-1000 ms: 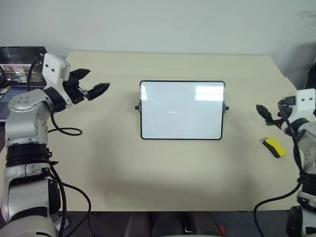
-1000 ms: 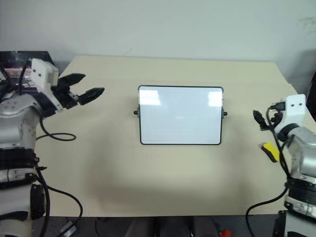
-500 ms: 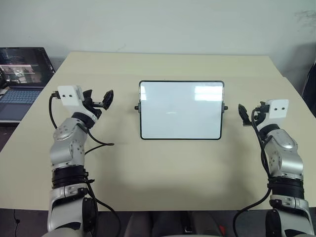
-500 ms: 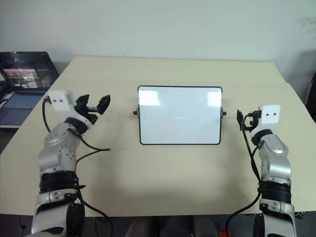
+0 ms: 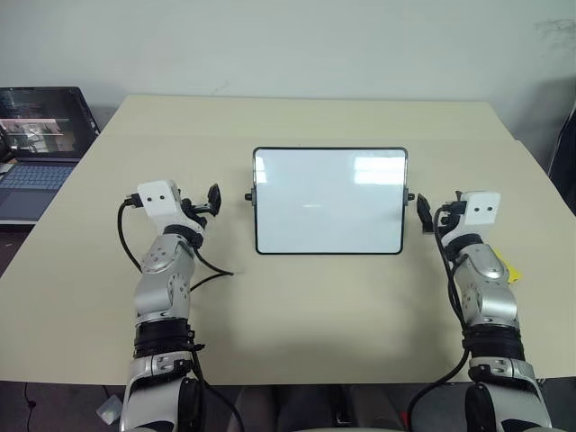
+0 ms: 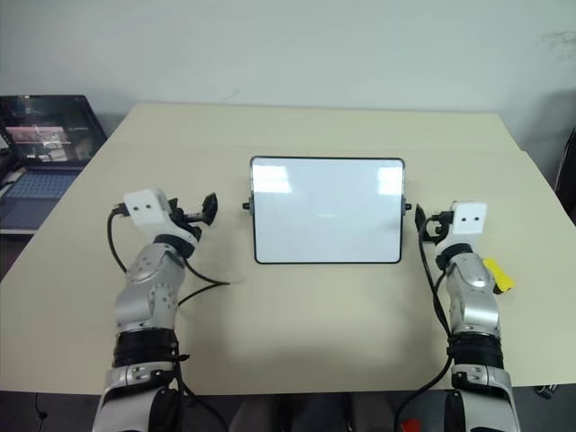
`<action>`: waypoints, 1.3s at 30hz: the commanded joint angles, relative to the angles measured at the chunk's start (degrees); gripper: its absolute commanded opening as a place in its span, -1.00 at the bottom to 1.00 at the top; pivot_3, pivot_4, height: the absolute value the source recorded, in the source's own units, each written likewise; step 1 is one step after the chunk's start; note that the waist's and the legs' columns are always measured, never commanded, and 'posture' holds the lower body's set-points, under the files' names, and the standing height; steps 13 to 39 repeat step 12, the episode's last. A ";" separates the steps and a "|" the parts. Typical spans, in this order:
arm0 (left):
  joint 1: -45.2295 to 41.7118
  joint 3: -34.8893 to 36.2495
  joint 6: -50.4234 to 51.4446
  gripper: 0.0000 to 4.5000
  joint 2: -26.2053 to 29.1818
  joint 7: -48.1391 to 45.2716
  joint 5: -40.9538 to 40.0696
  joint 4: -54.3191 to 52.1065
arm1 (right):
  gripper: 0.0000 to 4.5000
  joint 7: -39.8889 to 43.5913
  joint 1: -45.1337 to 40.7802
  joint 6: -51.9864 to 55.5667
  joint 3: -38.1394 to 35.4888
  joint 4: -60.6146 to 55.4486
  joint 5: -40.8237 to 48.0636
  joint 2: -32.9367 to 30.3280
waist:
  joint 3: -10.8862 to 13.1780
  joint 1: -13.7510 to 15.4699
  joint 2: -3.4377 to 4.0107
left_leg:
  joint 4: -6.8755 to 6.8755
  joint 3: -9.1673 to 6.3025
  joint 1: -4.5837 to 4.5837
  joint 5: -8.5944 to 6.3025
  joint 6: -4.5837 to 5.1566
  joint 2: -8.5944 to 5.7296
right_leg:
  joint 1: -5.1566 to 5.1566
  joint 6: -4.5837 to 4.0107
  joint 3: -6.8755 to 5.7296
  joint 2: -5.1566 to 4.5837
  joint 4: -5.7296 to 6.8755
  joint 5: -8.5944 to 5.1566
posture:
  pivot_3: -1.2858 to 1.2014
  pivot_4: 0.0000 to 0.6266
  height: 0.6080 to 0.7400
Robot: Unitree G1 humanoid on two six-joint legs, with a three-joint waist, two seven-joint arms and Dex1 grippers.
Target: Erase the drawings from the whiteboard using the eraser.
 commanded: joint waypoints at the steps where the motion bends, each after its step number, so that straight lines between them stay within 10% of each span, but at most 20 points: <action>1: 0.85 -0.62 -0.30 1.00 0.32 0.96 1.37 -2.29 | 0.99 -0.49 0.17 -2.64 -0.50 0.08 1.12 0.07 | 0.00 -0.01 0.01 | 0.00 0.00 0.02 0.00 0.00 0.00 | 0.02 0.00 0.01 0.01 0.00 0.00 | 0.03 -0.52 1.00; 39: 1.67 -2.07 0.68 1.00 -1.71 1.24 1.02 -1.90 | 0.99 -0.79 0.68 -3.92 -0.35 1.75 1.77 0.86 | 0.00 0.03 0.01 | 0.00 0.01 0.03 0.00 0.00 -0.02 | 0.04 0.00 0.00 0.04 -0.01 0.00 | 0.03 -0.52 1.00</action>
